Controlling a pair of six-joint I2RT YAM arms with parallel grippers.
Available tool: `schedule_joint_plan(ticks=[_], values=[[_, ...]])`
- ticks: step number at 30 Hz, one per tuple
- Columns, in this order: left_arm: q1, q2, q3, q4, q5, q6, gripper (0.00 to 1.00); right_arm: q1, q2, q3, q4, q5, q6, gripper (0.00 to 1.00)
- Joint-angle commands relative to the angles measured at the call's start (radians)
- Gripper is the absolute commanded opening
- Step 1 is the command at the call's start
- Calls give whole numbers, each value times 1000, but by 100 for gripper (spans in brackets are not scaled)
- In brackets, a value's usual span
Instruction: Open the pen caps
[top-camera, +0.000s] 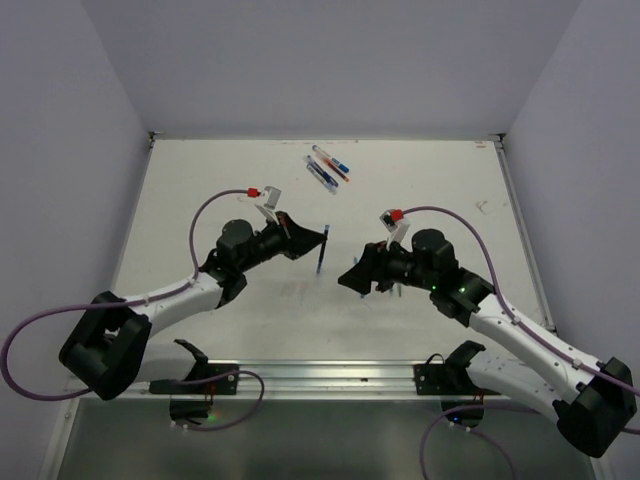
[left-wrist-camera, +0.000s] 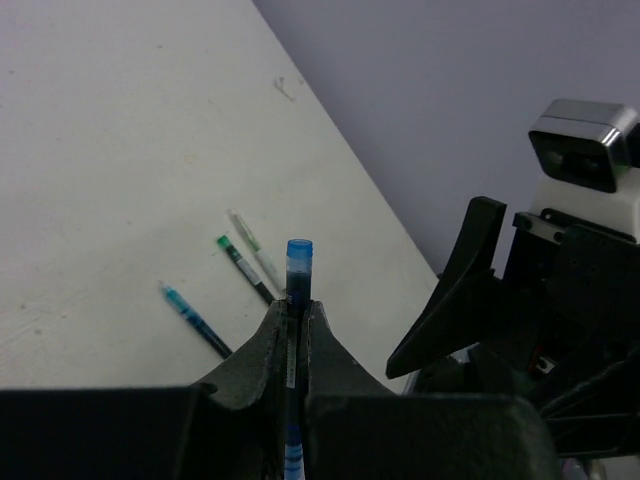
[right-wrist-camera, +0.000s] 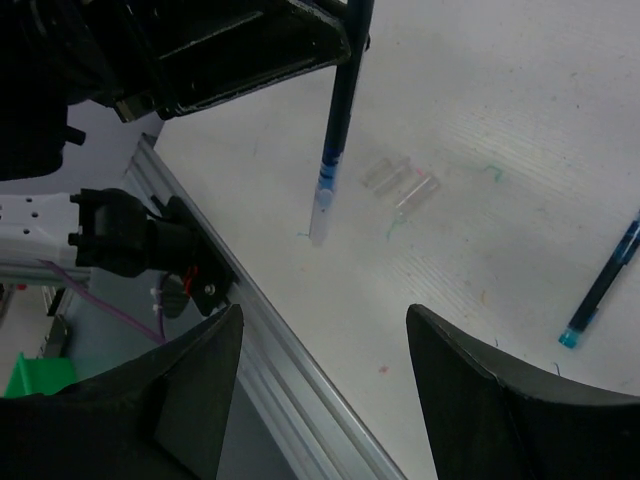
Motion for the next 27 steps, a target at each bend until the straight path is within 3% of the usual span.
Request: schedule_joint_plan(ticks=[1, 12, 22, 27], values=[[-38, 30, 3, 238, 1, -149, 0, 5, -41, -40, 235, -43, 70, 70], [-106, 151, 26, 426, 21, -326, 0, 4, 21, -17, 294, 12, 61, 61], [-124, 143, 7, 457, 26, -350, 0, 4, 29, -36, 306, 45, 61, 54], [-134, 151, 6, 472, 24, -366, 0, 5, 54, -37, 337, 34, 75, 43]])
